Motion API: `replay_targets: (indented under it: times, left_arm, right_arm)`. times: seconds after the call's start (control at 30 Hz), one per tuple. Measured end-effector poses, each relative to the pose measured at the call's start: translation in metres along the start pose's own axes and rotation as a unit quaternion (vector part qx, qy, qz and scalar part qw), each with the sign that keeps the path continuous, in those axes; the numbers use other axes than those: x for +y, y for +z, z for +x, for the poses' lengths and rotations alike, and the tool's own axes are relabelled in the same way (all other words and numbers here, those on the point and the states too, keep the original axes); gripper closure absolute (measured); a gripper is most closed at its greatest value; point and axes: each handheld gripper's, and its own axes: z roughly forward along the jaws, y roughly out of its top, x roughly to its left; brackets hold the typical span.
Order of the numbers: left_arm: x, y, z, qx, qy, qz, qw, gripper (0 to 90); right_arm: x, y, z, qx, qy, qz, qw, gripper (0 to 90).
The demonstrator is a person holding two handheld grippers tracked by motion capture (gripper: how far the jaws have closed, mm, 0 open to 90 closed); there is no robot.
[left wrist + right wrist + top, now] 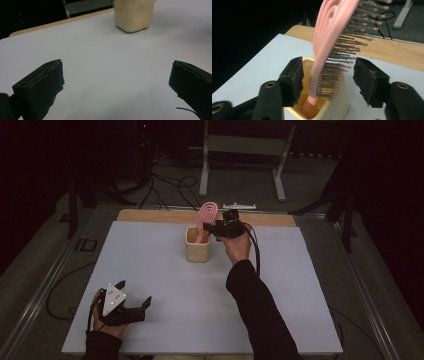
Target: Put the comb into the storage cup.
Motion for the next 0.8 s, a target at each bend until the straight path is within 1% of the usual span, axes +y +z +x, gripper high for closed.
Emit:
replay_targets:
  times: [0.13, 0.2, 0.23, 0.37, 0.43, 0.5, 0.6, 0.67, 0.77, 0.8]
  left_arm:
    - [0.000, 0.000, 0.000, 0.001, -0.002, -0.002, 1.0000, 0.4]
    - [0.000, 0.000, 0.000, 0.002, -0.002, -0.001, 1.0000, 0.4]
    - [0.000, 0.000, 0.000, 0.002, -0.002, -0.001, 1.0000, 0.4]
    - [0.000, 0.000, 0.000, 0.003, -0.002, -0.002, 1.0000, 0.4]
    - [0.000, -0.001, 0.000, 0.003, -0.002, -0.002, 1.0000, 0.4]
    - [0.000, 0.000, 0.000, 0.003, -0.002, -0.002, 1.0000, 0.4]
    - [0.000, -0.001, 0.000, 0.004, -0.003, -0.001, 1.0000, 0.4]
    - [0.000, 0.000, 0.000, 0.004, -0.003, -0.002, 1.0000, 0.4]
    - [0.000, 0.000, 0.000, 0.004, -0.003, -0.001, 1.0000, 0.4]
    - [0.000, 0.000, 0.000, 0.004, -0.003, -0.001, 1.0000, 0.4]
  right_arm:
    - [-0.001, -0.009, -0.001, 0.002, 0.000, -0.006, 1.0000, 33.2]
    - [-0.002, -0.012, -0.001, 0.003, 0.001, -0.008, 1.0000, 27.8]
    - [-0.003, -0.014, -0.001, -0.001, 0.000, -0.008, 1.0000, 23.6]
    - [-0.007, -0.020, 0.001, -0.016, -0.016, -0.002, 0.9997, 13.1]
    - [-0.008, -0.022, 0.001, -0.016, -0.019, 0.000, 0.9997, 12.2]
    - [-0.011, -0.027, 0.002, -0.019, -0.035, 0.006, 0.9992, 9.4]
    - [-0.016, -0.034, 0.003, -0.020, -0.048, 0.013, 0.9985, 9.0]
    - [-0.020, -0.040, 0.003, -0.026, -0.063, 0.015, 0.9976, 8.8]
    - [-0.026, -0.051, 0.001, -0.028, -0.072, 0.014, 0.9969, 8.8]
    - [-0.026, -0.051, 0.001, -0.028, -0.072, 0.014, 0.9969, 8.8]
